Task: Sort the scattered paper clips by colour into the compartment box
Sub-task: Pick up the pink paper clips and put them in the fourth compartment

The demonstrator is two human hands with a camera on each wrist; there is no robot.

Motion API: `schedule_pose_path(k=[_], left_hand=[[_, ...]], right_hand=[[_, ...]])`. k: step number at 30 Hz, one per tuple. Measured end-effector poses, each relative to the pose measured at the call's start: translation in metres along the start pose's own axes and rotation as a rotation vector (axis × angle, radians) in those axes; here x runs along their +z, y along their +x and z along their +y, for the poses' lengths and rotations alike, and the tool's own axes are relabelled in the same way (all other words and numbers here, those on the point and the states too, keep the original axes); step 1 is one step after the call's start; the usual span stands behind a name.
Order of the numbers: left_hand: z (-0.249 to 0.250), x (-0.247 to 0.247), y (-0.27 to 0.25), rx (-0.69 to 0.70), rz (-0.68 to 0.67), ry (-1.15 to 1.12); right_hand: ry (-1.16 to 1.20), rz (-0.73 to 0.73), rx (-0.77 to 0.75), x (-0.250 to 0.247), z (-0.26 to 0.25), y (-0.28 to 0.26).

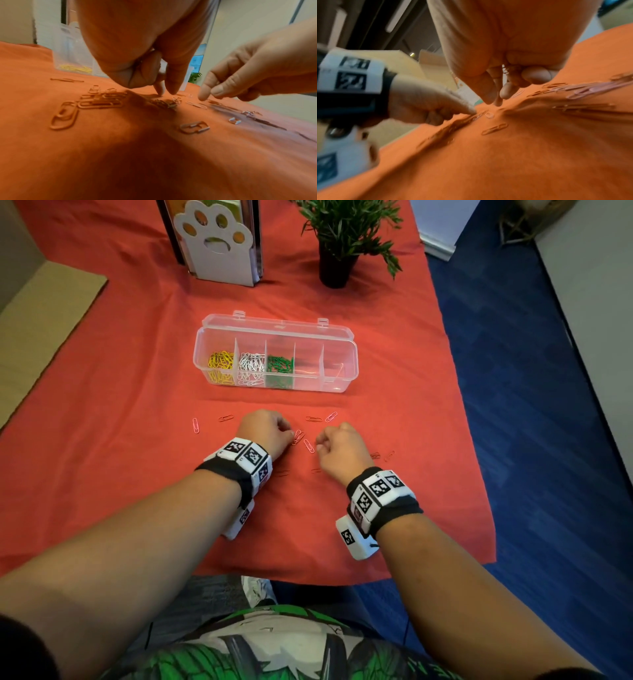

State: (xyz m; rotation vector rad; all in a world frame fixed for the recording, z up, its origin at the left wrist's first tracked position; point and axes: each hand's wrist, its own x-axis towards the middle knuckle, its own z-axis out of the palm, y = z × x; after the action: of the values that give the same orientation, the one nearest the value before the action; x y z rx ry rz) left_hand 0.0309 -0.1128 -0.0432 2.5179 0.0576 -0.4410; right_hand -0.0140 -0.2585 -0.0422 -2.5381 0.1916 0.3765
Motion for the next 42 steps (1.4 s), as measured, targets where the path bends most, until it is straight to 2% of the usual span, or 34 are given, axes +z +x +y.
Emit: schedule_pose_path(k=[6,9,12,15,22,23,24,25,28,31,35,38,40,42], left_hand=[[0.004,0.002,0.000,0.036,-0.015,0.031],[0.004,0.002,-0.002,0.045,-0.020,0.055],[0.006,0.004,-0.005,0.082,-0.040,0.103],[0.011,0.004,-0.005,0.108,-0.062,0.149],[0.011,0.000,-0.007,0.087,-0.143,0.155],[0.010,-0.001,-0.007,0.089,-0.149,0.151],[0.008,-0.002,-0.008,0.090,-0.157,0.147],[0.007,-0.003,-0.008,0.091,-0.165,0.143],[0.001,-0.005,-0.011,0.098,-0.168,0.125],[0.000,-0.006,-0.015,0.165,-0.153,0.120],[0.001,-0.007,-0.015,0.209,-0.185,0.195],[0.000,-0.007,-0.015,0.215,-0.184,0.215],[0.000,-0.006,-0.015,0.224,-0.176,0.239],[0.000,-0.005,-0.015,0.226,-0.162,0.259]], right_hand=[[-0.232,0.020,-0.122,0.014,-0.011,0.005],[-0.246,-0.022,-0.036,0.009,-0.005,0.007],[-0.153,0.011,0.036,0.000,0.002,0.010],[0.134,0.044,0.174,-0.014,0.008,0.019],[1.097,-0.007,0.594,-0.035,0.001,0.036],[1.123,-0.021,0.599,-0.038,0.000,0.036],[1.076,-0.037,0.584,-0.039,-0.002,0.038],[0.935,-0.059,0.545,-0.039,-0.001,0.043],[0.282,-0.068,0.339,-0.037,-0.001,0.051],[-0.021,-0.001,0.167,-0.026,0.002,0.052],[-0.253,0.044,-0.002,-0.014,0.003,0.049],[-0.361,0.061,-0.019,-0.010,0.002,0.044],[-0.353,0.030,-0.001,-0.009,0.002,0.041],[-0.235,-0.009,0.018,-0.011,0.002,0.039]])
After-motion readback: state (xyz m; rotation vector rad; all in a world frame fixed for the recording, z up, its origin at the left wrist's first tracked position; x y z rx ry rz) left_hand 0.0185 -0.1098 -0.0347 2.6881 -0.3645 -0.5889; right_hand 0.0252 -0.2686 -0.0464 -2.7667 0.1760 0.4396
